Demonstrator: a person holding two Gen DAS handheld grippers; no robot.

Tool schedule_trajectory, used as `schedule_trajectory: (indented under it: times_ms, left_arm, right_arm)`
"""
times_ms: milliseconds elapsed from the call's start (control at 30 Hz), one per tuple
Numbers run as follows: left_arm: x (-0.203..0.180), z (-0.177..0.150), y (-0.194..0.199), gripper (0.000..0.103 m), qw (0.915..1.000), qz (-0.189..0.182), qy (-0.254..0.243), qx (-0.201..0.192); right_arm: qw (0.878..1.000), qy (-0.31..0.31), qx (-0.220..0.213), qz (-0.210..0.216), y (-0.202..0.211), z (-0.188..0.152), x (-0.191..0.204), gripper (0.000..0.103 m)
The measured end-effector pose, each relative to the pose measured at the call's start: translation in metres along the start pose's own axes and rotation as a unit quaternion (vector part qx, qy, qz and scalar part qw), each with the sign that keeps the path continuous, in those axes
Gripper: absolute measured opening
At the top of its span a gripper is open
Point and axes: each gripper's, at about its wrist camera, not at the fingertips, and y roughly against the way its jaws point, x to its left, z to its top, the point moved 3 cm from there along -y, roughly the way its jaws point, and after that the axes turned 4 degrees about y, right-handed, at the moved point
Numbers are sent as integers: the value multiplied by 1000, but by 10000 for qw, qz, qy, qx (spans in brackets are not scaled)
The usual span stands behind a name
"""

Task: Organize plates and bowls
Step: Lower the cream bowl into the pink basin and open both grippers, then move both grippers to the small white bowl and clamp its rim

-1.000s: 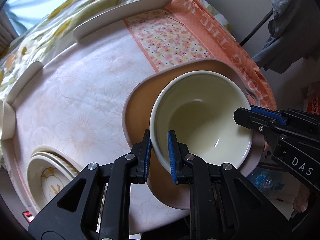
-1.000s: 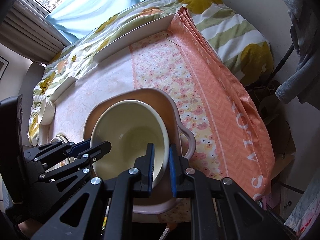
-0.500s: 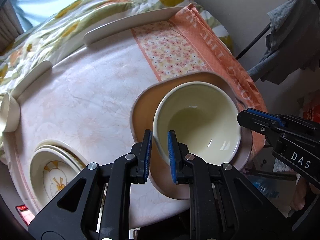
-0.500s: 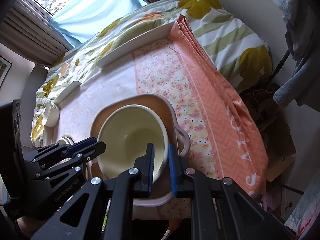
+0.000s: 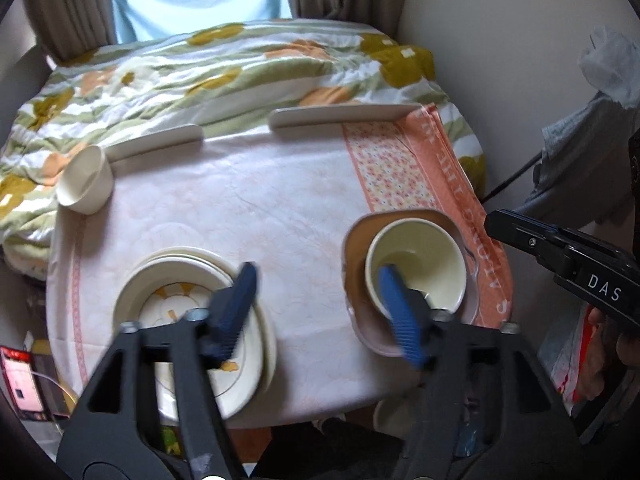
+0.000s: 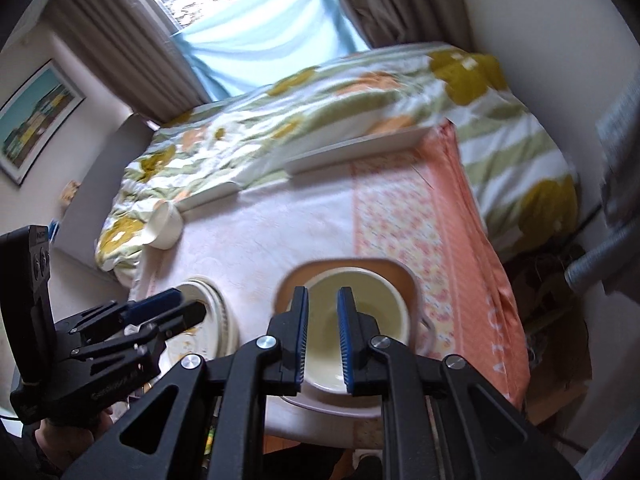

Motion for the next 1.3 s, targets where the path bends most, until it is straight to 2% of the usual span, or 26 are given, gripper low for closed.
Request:
schedule_trajectory:
  times_ms: [67,100,133,167,200,300,467,567,667,800,933,1033,1100,1233,1300]
  left_arm:
    - [15,2,19,101,9992,110,155,-346]
    - [24,2,27,101,9987,140,235,-430]
    - [31,3,32,101,9983,182,307,-451]
    - [38,3,37,101,9978,239,388,-489]
    - [47,3,42,101,9969,296,474,-553]
    - [78,5,54,101,9936,459,778,-682]
    - [140,13,67,101,9855,627,1356,-807]
    - [182,19,66,101,9803,633,1686,-806]
    - [228,26,56,101,9733,470,2140,-680]
    - [290,34,24,101,9554,45,2917,-453]
    - [342,42,-24,100,9319,-384,3603,-179]
    - [369,46,-58,91,9185,-625,3905,-13]
    - [382,50,-80,76,9128,-772,4007,150]
    - [397,58,-116,63,9099,-804,4054,352]
    - [404,61,-125,54,9083,-808,4090,341]
  right_arm:
    - [9997,233,-65,93,0,9,16,18]
    - [9993,352,-97,124,-1,13,25,33]
    - [9988,446,-131,153,-3,16,31,62]
    - [9983,523,-170,186,-4,20,37,79]
    - [9977,606,-229,219,-5,24,43,102]
    - [9944,924,-415,309,-10,36,68,103]
    - [9870,1451,-370,579,-32,61,121,103]
    - [9819,1796,-38,604,-56,79,158,103]
    - [9789,1940,217,612,-88,97,191,103]
    - [9736,2145,608,490,-147,122,234,103]
    - [9674,2162,1165,618,-217,143,259,103]
    - [9605,2229,1542,627,-269,150,274,102]
    - [9565,2258,1734,634,-295,152,278,97]
    - [9485,2186,2120,868,-341,145,286,75]
    - [9458,2149,2244,944,-356,144,289,71]
